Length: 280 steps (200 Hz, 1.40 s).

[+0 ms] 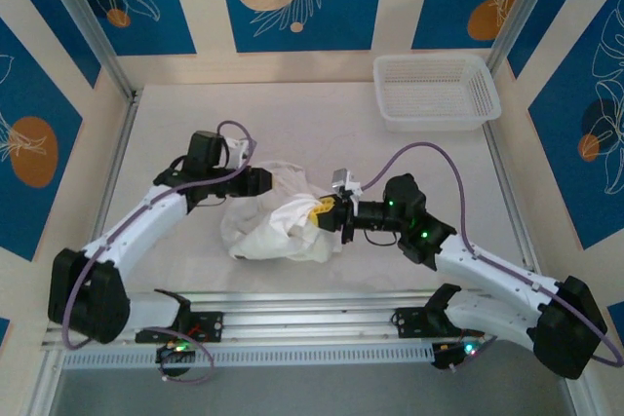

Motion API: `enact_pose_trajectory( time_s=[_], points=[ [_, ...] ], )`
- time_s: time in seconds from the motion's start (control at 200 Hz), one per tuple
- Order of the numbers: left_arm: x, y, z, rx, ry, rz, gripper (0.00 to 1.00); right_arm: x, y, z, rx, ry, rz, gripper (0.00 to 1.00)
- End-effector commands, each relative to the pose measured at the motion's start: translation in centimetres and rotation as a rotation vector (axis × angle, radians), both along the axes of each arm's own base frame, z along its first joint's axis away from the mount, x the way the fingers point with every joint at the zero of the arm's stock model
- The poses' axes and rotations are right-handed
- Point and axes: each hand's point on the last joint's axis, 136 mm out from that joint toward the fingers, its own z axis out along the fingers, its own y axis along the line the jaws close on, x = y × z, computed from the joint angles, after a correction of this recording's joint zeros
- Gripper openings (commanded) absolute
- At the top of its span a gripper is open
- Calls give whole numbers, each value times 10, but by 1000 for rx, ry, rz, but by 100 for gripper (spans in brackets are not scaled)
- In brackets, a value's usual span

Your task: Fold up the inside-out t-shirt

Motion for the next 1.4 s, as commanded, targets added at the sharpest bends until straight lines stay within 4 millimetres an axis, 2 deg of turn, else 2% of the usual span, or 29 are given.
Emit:
enact_pose_trajectory(
  time_s=[0.0, 0.075, 0.16, 0.27, 0.4, 0.44, 0.51, 0.575, 0.64, 0.68, 0.72, 0.775, 0.83, 0.875, 0.93, 0.995, 1.02, 1.095, 1.215, 1.31, 1.395],
  points=[
    [-12, 25, 35, 57, -114, 81, 42, 34, -12, -6, -2, 93, -173, 0],
    [-30, 38, 45, 57, -131, 153, 42, 54, -20, -20, -57, 174, -267, 0],
    [-54, 35, 53, 35, -145, 171, 40, 64, -24, -29, -76, 255, -294, 0],
    [-78, 12, 53, 11, -118, 123, 38, 71, -23, -34, -83, 316, -307, 0],
    [-90, -23, 30, 23, -10, 54, 38, 71, -16, -34, -91, 334, -278, 0],
    [-89, -32, 20, 42, 17, 35, 43, 70, -14, -33, -90, 337, -266, 0],
    [-84, -46, 3, 74, 64, 23, 63, 66, -8, -30, -85, 340, -236, 0],
    [-77, -61, -5, 49, 88, 0, 79, 61, -4, -28, -86, 354, -203, 0],
    [-67, -72, -15, 41, 101, 2, 83, 56, 0, -25, -89, 376, -171, 0],
    [-61, -72, -23, 66, 103, 18, 79, 53, 1, -22, -82, 390, -151, 0],
    [-54, -70, -30, 83, 105, 40, 65, 51, 1, -20, -70, 402, -139, 0],
    [-49, -67, -28, 53, 108, 56, 33, 55, -6, -21, -56, 439, -161, 0],
    [-46, -65, -14, -9, 86, 54, 0, 66, -21, -31, -48, 508, -226, 0],
    [-47, -67, 1, -80, 64, 22, 0, 77, -36, -49, -52, 583, -287, 0],
    [-55, -81, 25, -234, 53, -94, 0, 85, -51, -71, -52, 665, -329, 0],
    [-69, -98, 44, -390, 123, -255, 0, 84, -55, -86, -55, 704, -300, 0],
    [-73, -102, 47, -417, 151, -297, 0, 83, -54, -88, -60, 713, -292, 4],
    [-79, -103, 41, -414, 177, -323, 0, 80, -54, -83, -50, 712, -284, 20],
    [-79, -91, 26, -307, 149, -287, 0, 79, -70, -61, -17, 624, -378, 36],
    [-78, -90, 26, -305, 147, -281, 0, 70, -82, -44, -6, 533, -419, 39],
    [-76, -91, 23, -305, 149, -270, 0, 63, -92, -38, -3, 477, -466, 39]
  ],
)
